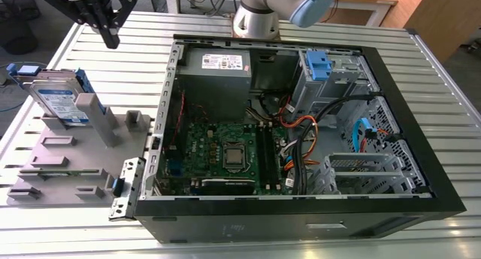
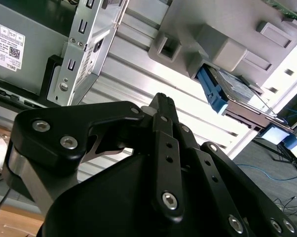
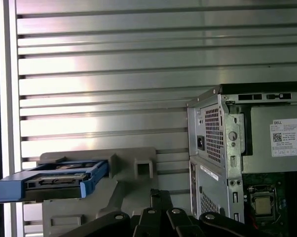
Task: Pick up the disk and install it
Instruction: 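Reach for the disk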
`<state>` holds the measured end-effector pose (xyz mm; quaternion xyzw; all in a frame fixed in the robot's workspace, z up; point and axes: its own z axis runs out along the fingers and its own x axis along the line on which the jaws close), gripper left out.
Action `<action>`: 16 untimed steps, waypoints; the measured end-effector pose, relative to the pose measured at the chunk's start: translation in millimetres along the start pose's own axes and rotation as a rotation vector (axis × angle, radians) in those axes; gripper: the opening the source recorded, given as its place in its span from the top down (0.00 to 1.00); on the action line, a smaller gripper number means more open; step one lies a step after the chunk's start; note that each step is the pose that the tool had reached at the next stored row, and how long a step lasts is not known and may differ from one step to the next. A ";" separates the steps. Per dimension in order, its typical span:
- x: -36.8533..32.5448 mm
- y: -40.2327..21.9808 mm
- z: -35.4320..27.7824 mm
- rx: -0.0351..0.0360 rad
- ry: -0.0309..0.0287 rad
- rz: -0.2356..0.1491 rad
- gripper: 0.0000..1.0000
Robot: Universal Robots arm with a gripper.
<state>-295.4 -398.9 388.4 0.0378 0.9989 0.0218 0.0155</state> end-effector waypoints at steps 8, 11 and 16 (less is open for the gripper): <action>1.6 -0.1 0.0 0.0000 -0.0004 0.000 0.89; 1.6 -0.1 0.0 0.0000 -0.0003 0.000 0.89; 3.2 -0.2 -0.1 -0.0001 -0.0004 0.000 0.89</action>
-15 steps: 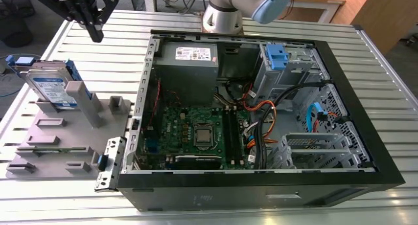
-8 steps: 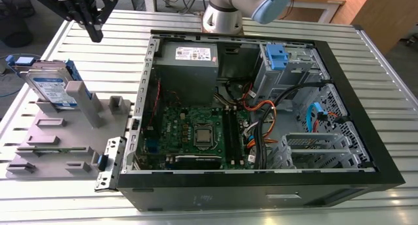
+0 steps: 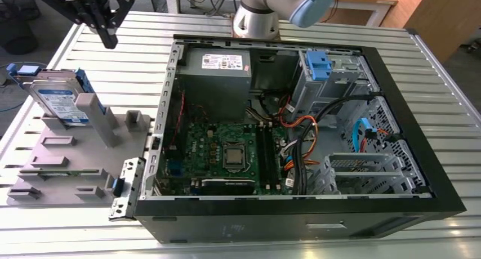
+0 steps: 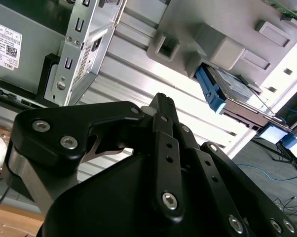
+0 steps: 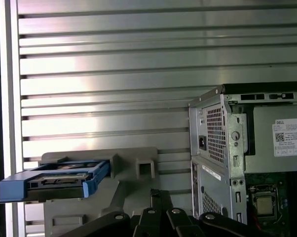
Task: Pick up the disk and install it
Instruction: 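Reach for the disk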
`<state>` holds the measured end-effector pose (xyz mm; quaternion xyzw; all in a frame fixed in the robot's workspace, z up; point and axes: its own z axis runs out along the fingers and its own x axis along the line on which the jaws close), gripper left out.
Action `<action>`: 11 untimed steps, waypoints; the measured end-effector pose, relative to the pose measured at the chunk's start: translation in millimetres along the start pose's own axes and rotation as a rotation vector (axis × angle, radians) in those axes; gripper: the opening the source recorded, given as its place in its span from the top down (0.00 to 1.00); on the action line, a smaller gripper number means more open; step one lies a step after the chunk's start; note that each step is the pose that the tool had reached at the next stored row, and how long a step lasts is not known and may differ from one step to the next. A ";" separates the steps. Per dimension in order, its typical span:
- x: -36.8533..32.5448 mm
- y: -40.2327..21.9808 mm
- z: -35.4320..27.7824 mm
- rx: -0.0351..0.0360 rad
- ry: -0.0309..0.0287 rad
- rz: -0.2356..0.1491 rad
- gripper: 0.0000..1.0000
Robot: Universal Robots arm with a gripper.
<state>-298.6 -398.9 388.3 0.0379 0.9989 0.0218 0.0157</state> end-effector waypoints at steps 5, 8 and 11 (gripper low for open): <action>7.4 -0.6 0.0 0.0000 0.0000 0.000 0.89; 12.2 -1.0 0.2 0.0000 0.0000 0.000 0.89; 16.2 -1.3 0.3 0.0000 0.0000 0.000 0.89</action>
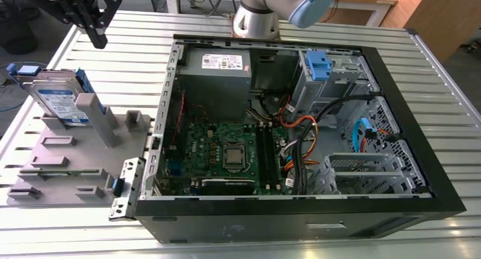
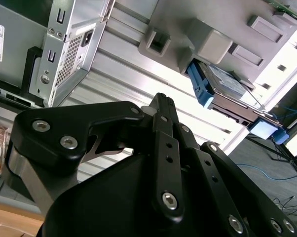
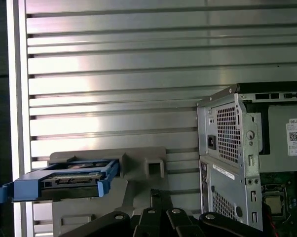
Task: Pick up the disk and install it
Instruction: 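Reach for the disk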
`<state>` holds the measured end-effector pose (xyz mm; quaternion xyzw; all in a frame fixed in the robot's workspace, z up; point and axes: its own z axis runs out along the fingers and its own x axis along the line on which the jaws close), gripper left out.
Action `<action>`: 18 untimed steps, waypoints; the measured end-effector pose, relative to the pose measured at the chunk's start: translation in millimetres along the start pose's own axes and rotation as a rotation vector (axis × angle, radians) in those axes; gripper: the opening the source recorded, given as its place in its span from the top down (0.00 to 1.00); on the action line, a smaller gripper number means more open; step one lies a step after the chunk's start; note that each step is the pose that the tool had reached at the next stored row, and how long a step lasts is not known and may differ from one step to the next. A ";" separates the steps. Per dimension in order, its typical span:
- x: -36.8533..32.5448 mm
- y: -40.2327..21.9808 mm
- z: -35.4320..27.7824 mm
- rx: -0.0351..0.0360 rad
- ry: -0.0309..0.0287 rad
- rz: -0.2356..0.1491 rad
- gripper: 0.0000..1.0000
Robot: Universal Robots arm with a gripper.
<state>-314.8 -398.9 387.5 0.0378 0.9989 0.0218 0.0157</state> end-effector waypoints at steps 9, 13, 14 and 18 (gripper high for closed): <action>14.8 -1.2 1.5 0.0001 0.0001 0.000 0.89; 22.7 -1.9 4.0 0.0001 0.0001 0.000 0.89; 24.9 -2.1 4.6 0.0001 0.0001 0.000 0.89; 35.5 -3.0 7.0 0.0000 0.0000 0.000 0.89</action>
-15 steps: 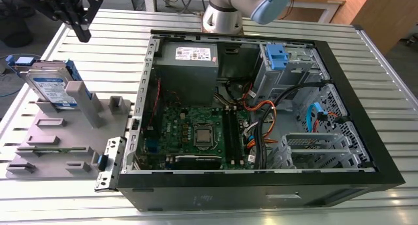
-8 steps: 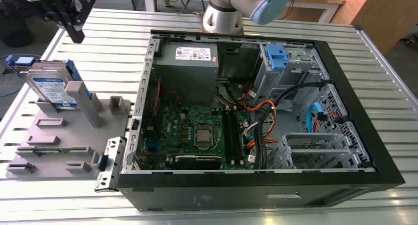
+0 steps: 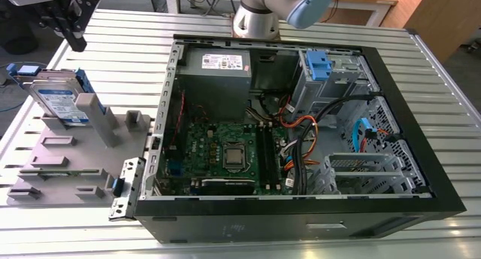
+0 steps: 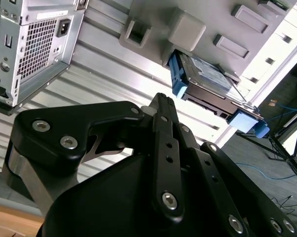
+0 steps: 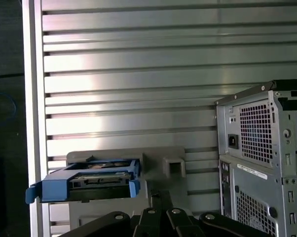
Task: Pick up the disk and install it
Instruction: 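Reach for the disk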
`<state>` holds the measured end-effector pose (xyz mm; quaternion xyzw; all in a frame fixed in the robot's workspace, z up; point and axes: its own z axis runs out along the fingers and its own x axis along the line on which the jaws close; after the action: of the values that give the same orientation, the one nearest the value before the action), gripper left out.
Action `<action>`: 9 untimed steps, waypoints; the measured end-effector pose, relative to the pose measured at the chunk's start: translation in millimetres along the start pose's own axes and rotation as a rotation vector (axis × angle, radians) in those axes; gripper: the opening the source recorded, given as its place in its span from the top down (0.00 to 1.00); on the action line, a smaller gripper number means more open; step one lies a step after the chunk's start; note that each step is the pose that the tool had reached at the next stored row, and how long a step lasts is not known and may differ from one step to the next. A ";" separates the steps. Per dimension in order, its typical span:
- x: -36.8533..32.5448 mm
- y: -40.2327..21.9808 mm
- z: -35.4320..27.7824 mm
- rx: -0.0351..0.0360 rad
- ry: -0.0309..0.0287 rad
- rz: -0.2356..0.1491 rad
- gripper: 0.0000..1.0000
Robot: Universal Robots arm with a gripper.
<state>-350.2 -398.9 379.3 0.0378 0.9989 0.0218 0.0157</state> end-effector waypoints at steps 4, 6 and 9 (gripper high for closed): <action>10.2 -0.9 3.0 0.0002 0.0001 0.000 0.89; 15.1 -1.3 4.6 0.0002 0.0000 0.000 0.89; 22.9 -2.0 6.8 0.0005 0.0001 0.000 0.89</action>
<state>-373.0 -398.8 371.8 0.0378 0.9989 0.0216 0.0156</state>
